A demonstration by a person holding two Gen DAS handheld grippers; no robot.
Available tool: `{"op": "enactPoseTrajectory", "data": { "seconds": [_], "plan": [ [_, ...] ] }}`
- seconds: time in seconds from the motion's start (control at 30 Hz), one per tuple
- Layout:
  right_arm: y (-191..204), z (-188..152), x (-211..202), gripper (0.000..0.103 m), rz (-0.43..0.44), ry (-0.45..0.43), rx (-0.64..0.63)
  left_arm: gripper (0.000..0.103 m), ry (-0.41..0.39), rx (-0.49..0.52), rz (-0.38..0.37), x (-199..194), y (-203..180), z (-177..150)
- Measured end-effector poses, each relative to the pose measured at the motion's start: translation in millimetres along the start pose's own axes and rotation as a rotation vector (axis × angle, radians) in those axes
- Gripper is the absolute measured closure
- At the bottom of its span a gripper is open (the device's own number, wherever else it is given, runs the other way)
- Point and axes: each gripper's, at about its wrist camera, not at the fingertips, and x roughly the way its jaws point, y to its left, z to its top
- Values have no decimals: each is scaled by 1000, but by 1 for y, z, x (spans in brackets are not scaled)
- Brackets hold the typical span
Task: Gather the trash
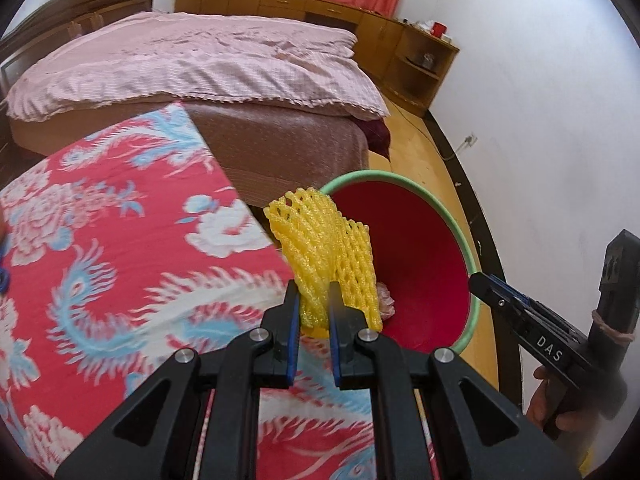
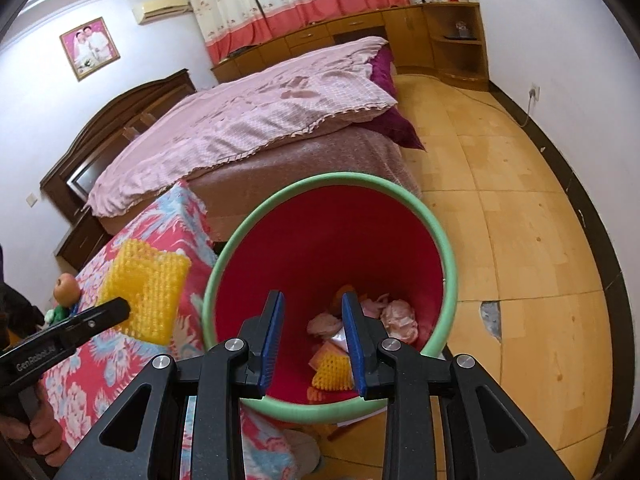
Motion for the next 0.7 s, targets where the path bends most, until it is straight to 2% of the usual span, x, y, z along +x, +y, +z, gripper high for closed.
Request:
{"op": "enactPoseTrajectory", "data": {
  "seconds": [0.27, 0.33, 0.4, 0.47, 0.7],
  "plan": [
    [-10, 0, -5, 71, -8, -14, 25, 91, 29, 41, -33, 21, -18, 3],
    [-9, 0, -6, 67, -9, -18, 27, 84, 36, 52, -40, 23, -22, 3],
    [-9, 0, -8, 58, -7, -24, 32, 69, 36, 57, -47, 24, -24, 3],
    [-9, 0, -11, 58, -8, -26, 34, 66, 32, 61, -48, 22, -26, 3],
    [1, -2, -21, 55, -4, -33, 17, 64, 11, 30, -26, 4, -15, 0]
  ]
}}
